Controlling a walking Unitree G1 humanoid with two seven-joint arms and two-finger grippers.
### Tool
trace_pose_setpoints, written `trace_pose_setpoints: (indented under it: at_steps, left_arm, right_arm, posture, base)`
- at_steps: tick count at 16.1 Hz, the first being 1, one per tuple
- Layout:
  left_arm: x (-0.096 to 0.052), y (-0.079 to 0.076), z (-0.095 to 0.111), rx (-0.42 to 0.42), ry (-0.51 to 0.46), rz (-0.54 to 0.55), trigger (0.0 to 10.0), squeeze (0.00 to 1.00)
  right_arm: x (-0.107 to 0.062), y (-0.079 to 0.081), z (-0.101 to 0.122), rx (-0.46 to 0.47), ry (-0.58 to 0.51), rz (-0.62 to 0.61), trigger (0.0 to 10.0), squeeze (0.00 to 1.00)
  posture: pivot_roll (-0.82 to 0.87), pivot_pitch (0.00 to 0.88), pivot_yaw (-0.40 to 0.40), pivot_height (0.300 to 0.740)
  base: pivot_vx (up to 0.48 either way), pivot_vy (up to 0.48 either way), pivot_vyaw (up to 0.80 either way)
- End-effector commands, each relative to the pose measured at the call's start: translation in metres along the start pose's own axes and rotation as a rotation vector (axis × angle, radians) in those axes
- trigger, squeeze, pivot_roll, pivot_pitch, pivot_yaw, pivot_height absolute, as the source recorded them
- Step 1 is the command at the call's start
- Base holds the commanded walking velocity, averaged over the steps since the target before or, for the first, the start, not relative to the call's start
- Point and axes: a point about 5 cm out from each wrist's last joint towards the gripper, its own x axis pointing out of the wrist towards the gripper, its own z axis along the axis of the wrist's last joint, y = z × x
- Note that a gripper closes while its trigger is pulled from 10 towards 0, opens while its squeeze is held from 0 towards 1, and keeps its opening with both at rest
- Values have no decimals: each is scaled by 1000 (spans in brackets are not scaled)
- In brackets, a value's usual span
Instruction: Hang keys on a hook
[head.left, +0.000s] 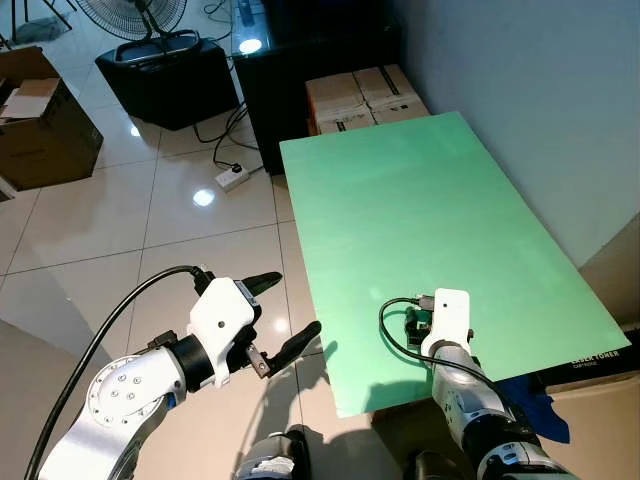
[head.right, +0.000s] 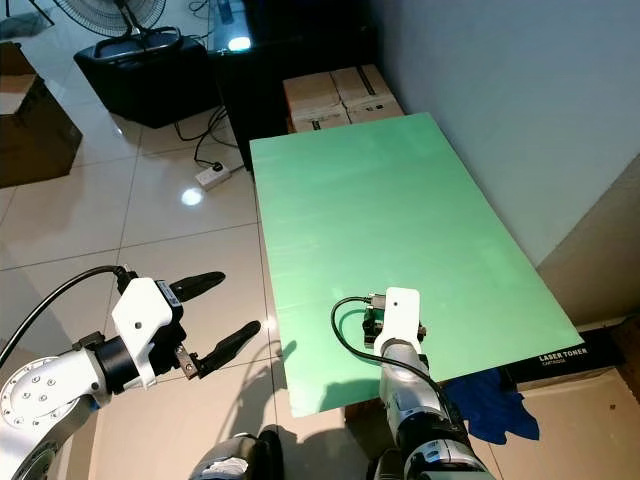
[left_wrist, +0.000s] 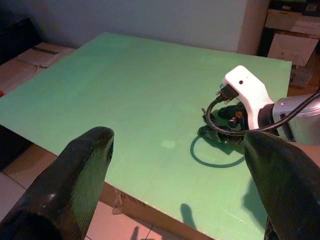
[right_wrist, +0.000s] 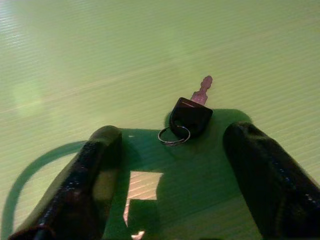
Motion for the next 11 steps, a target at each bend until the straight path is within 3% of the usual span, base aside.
trace_pose_setpoints:
  at_steps: [1,2,3,4,5,11]
  left_arm:
    - [-4,1,0,15,15,0,10000,0]
    - [-4,1,0,15,16,-5,10000,0]
    - [-4,1,0,15,17,-5,10000,0]
    - [-4,1,0,15,17,-6,10000,0]
    - [-4,1,0,16,17,-6,10000,0]
    - [-1,4,2,25,15,-5,10000,0]
  right_arm:
    - [-2,3,-10,11,49,11,627,0]
    - [-1,1,-10,11,51,7,235,0]
    - [-1,0,-10,11,53,4,2627,0]
    - [-1,0,-10,10,53,2,7294,0]
    - [-1,-1,-10,8,56,-5,9686,0]
    - [0,-7,-10,1,65,-28,10000,0]
  posture:
    - [136,146,141,740]
    - [137,145,143,740]
    - [137,145,143,740]
    - [137,145,143,740]
    - [138,143,147,740]
    - [140,150,147,740]
  base:
    - [0,0,0]
    - [0,0,0]
    - [0,0,0]
    - [0,0,0]
    - [0,0,0]
    - [0,0,0]
